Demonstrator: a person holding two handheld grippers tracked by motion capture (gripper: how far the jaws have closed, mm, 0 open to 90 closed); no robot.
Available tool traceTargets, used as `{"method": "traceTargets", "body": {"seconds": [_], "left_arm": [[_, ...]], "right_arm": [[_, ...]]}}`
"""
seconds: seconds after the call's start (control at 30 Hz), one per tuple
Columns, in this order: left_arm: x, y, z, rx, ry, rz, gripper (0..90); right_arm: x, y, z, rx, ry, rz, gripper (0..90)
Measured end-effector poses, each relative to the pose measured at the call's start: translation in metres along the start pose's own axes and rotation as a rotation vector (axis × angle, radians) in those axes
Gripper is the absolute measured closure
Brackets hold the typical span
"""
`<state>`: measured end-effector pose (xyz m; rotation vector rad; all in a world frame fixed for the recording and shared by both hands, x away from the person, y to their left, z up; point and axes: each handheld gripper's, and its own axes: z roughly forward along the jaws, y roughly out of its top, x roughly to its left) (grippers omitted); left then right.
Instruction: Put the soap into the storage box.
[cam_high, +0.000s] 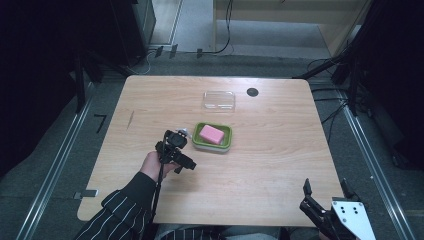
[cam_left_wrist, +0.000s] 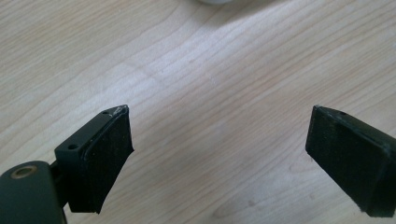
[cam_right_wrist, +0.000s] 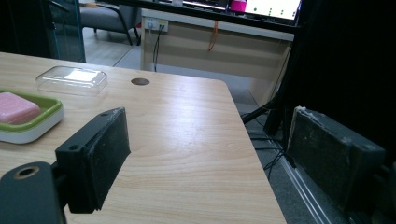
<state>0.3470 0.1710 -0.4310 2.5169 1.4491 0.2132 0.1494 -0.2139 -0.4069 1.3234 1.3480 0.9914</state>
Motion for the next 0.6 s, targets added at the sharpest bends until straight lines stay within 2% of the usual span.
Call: {"method": "traceTargets", "body": {"seconds": [0.2, 0.33, 0.43, 0.6], "left_arm": [[0.002, -0.013, 0.0, -0.009, -0.021, 0.016, 7.9], [0.004, -0.021, 0.002, 0.001, -0.031, 0.033, 8.3], [0.005, -0.027, 0.005, -0.002, -0.016, 0.055, 8.7], [0.007, -0.028, 0.008, 0.011, -0.001, 0.059, 8.7]], "right_arm": [[0.0, 0.0, 0.0, -0.001, 0.0, 0.0, 12.7], [0.0, 0.0, 0.0, -0.002, -0.001, 0.0, 12.7], [-0.001, 0.0, 0.0, -0.003, -0.001, 0.001, 12.7], [-0.001, 0.0, 0.001, -0.004, 0.003, 0.003, 12.7]]}}
